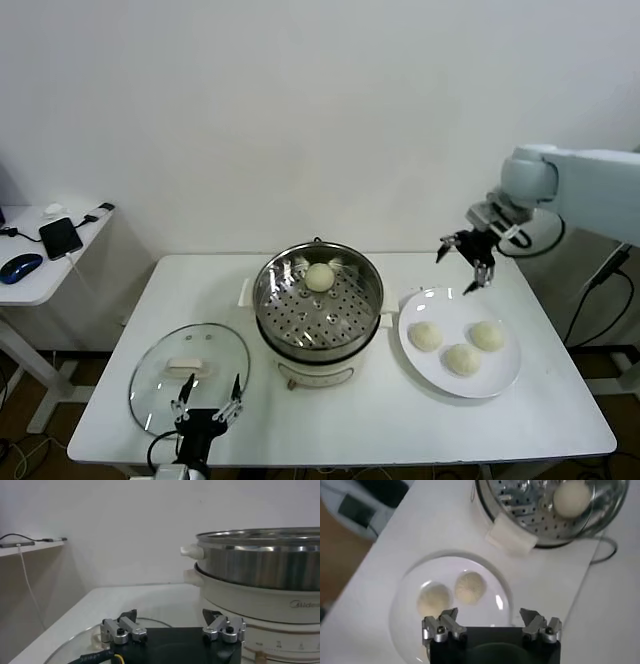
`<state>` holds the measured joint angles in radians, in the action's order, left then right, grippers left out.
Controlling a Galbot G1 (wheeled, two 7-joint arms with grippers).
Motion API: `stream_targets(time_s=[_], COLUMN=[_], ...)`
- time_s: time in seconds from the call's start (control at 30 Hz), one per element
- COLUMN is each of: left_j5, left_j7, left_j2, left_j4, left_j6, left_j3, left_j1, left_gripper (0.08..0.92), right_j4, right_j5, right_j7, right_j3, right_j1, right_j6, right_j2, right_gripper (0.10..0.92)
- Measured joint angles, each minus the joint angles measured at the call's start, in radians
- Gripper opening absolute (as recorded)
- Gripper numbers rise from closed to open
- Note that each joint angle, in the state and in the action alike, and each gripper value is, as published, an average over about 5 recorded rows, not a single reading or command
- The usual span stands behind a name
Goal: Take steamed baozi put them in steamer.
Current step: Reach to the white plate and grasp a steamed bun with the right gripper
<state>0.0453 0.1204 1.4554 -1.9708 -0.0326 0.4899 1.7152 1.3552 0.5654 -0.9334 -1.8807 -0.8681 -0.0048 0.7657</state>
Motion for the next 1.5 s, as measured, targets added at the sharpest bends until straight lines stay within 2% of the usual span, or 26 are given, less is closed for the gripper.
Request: stream_targets(time_s=[0.37, 0.87, 1.23, 1.5], left_j5=[0.005, 0.006, 0.006, 0.006], left_j7=[0.0, 0.0, 0.0, 0.0], left_j2=[0.001, 0.002, 0.001, 0.001], left_j4=[0.005, 0.013, 0.006, -0.01], left_j6=[0.002, 0.002, 0.002, 0.006], left_j3=[0.013, 0.016, 0.012, 0.007], left_j1=[0.005, 0.005, 0.007, 0.015], left_gripper=[0.823, 0.823, 0.823, 0.823], right_j4=[-0.078, -0.222, -0.241, -0.192], right_j5=[0.003, -0.005, -0.006, 0.026], right_j7=[0.115, 0.158, 0.152, 0.102], right_j3=[0.136, 0.3, 0.332, 0.266], right_j1=[0.259, 0.477, 0.508, 0.388], right_j6=[-0.207, -0.292, -0.301, -0.285], right_j2=[0.017, 0.112, 0.126, 0.109], right_gripper=[0.823, 0.822, 0.703, 0.68])
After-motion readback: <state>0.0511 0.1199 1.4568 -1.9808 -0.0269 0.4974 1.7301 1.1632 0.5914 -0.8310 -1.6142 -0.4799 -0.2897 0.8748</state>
